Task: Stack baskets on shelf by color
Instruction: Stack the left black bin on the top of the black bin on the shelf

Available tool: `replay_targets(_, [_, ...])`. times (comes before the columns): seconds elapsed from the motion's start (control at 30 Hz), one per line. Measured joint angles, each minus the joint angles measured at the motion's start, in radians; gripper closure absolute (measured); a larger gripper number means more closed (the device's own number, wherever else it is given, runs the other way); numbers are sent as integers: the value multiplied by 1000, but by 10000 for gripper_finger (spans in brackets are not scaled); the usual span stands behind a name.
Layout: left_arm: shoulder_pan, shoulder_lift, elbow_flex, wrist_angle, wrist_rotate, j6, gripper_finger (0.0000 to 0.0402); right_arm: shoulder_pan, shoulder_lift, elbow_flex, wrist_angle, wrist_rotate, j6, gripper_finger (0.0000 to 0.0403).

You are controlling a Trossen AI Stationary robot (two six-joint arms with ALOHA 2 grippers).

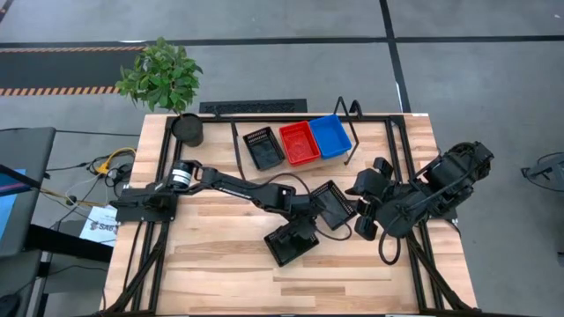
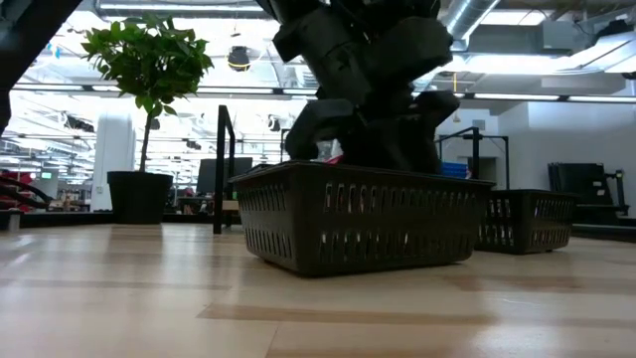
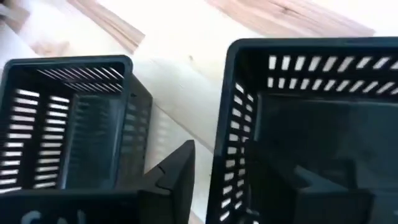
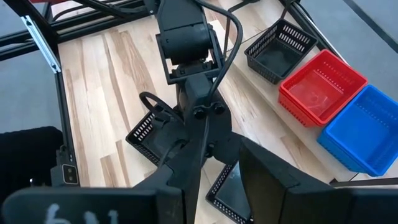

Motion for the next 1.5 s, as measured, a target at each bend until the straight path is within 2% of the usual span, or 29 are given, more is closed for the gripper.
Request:
replay_targets(0.3, [2,16,3,-47,1,8,389,0,0,0,0,0,3,269])
replay_targets(0.47, [0,8,9,-89,-61,-36,396,0,0,0,0,0,3,269])
replay_targets(0.63, [11,-30,99,-329,-30,-199,401,1,0,0,0,0,3,269])
replay_targets(0.8, [61,-158,134,-496,-82,-351,401,1,0,0,0,2,10,269])
replay_targets(1.03, [251,-408,126,-560,-232,-598,401,0,0,0,0,29,15,269])
replay_targets(1.2, [421,-521,126,-557,-375,-603,401,-6,0,0,0,49,10,269])
replay_targets(1.27, [506,-539,126,-554,-362,-588,401,-6,0,0,0,51,6,269])
replay_targets(1.4, [688,-537,125,-557,-176,-591,401,-6,0,0,0,51,7,269])
replay_targets(1.5, [766,-510,125,-567,-160,-604,401,-6,0,0,0,51,7,269])
